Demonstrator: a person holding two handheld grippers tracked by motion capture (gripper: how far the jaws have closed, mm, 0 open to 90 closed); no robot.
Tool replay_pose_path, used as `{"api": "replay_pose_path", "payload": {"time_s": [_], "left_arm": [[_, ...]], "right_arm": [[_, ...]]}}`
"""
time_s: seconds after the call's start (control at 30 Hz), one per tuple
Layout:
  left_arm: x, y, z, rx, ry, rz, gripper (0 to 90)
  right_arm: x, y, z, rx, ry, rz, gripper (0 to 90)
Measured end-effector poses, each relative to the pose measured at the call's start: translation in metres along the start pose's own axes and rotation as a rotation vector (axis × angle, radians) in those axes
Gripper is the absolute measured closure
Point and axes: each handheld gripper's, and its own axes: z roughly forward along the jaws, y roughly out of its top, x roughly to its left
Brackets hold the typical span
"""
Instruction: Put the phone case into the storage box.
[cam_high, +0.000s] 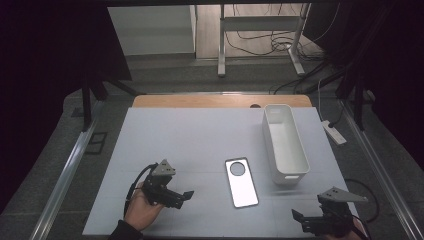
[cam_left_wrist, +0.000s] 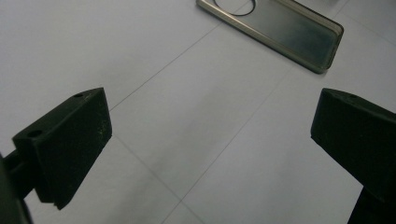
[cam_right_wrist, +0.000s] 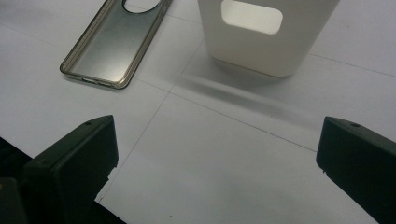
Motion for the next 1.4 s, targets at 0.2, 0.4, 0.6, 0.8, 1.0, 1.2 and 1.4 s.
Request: {"api": "replay_pose_path", "payload": {"time_s": [0.2,0.4,0.6,0.8,1.0,1.2,1.4], "left_arm": [[-0.004,0.009,0.009,0.007,-0.019,0.012,0.0],[-0.009,0.020,0.019,0.007,-0.044,0.020,0.0],[-0.014,0.030,0.029,0.019,-0.055,0.043,0.0],[-0.017,0.038,0.037,0.030,-0.065,0.063,0.0],[-0.023,0.048,0.047,0.043,-0.075,0.085,0.0],[-0.029,0.057,0.056,0.055,-0.081,0.109,0.0],[-0.035,0.064,0.066,0.062,-0.090,0.130,0.0]], "right_arm": [[0.000,0.000,0.000,0.002,0.001,0.000,0.0],[0.000,0.000,0.000,0.003,0.003,0.001,0.0],[0.000,0.000,0.000,0.004,0.005,0.001,0.0],[0.000,0.000,0.001,0.007,0.005,-0.001,0.0],[0.000,0.000,0.001,0.007,0.005,-0.001,0.0],[0.000,0.000,0.000,0.009,0.005,-0.001,0.0],[0.000,0.000,0.000,0.009,0.007,-0.001,0.0]]}}
